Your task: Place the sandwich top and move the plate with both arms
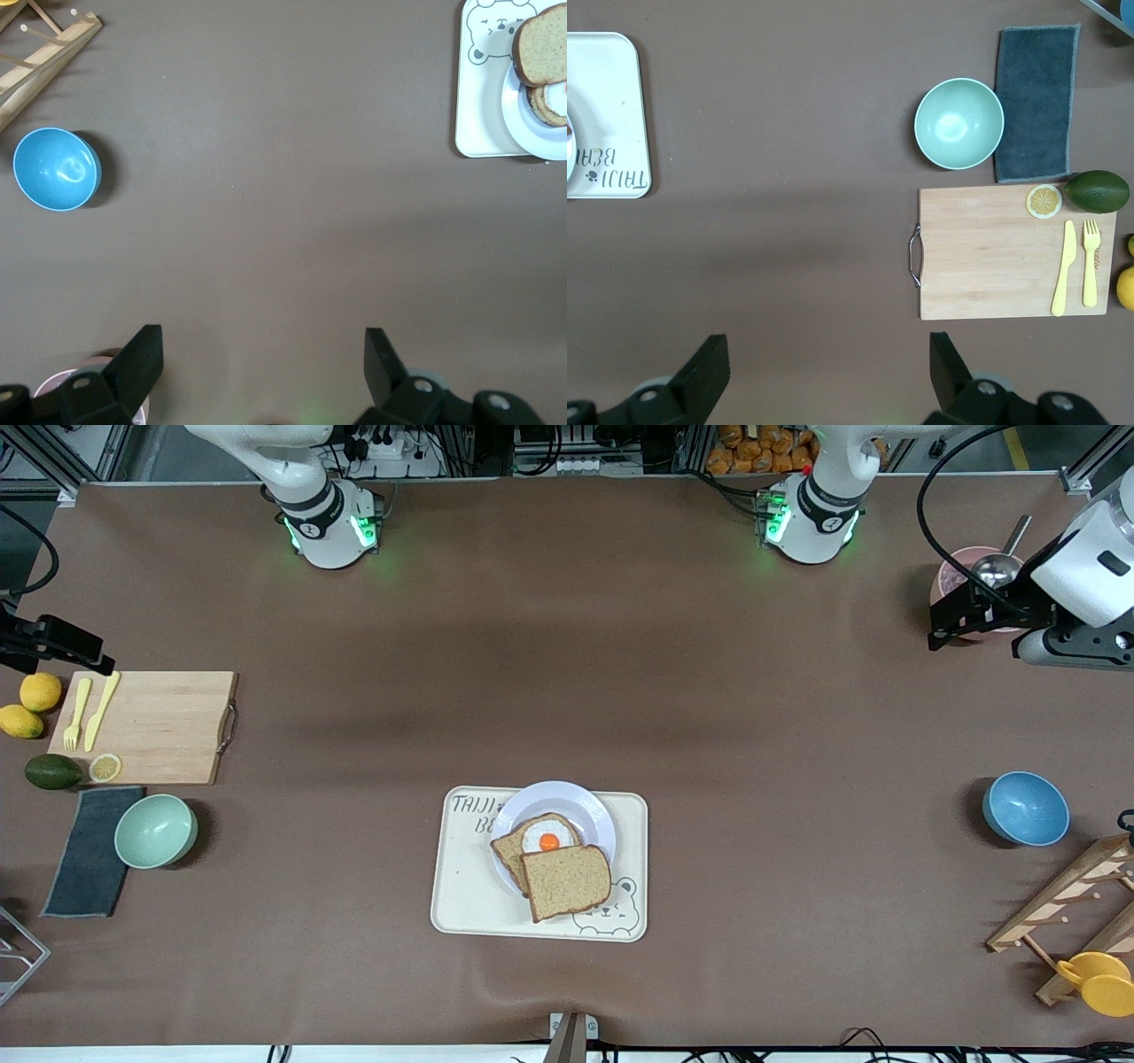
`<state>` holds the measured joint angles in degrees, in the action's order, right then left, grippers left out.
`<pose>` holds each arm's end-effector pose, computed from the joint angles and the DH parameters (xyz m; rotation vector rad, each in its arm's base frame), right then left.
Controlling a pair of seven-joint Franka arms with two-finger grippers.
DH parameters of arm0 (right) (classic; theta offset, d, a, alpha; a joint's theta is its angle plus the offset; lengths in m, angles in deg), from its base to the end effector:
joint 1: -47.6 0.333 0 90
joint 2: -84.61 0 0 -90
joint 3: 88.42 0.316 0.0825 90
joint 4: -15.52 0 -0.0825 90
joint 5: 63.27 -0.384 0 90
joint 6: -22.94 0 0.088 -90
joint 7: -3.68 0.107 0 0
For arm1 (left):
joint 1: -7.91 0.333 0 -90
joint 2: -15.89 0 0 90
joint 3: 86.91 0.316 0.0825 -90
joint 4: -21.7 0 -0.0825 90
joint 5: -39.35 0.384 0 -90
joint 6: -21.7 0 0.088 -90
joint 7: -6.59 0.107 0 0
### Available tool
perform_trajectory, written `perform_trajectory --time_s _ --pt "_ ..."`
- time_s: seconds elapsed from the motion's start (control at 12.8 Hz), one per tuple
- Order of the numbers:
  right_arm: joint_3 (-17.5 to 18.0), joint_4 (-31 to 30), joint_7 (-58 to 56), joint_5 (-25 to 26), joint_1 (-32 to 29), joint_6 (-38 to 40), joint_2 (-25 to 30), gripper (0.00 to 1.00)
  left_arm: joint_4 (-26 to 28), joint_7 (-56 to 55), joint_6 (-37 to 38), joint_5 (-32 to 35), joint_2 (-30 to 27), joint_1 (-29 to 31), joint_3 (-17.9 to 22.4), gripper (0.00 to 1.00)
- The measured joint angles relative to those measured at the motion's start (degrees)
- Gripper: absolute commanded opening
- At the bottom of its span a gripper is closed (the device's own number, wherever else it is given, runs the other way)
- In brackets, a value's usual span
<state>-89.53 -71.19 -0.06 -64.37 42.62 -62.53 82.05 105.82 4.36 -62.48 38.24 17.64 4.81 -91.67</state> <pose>0.5573 -0.0570 0.6198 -3.1154 0.0625 0.1005 0.5485 -0.0772 0.6468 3.1181 -0.1559 -0.0487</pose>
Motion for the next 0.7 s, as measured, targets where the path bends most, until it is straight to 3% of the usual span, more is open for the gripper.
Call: perform_trajectory --time_s 0.7 --pt "0.0 -0.08 0.0 0.0 0.0 0.0 -0.02 1.0 0.0 4.22 0.07 0.0 -0.01 1.13 0.28 1.0"
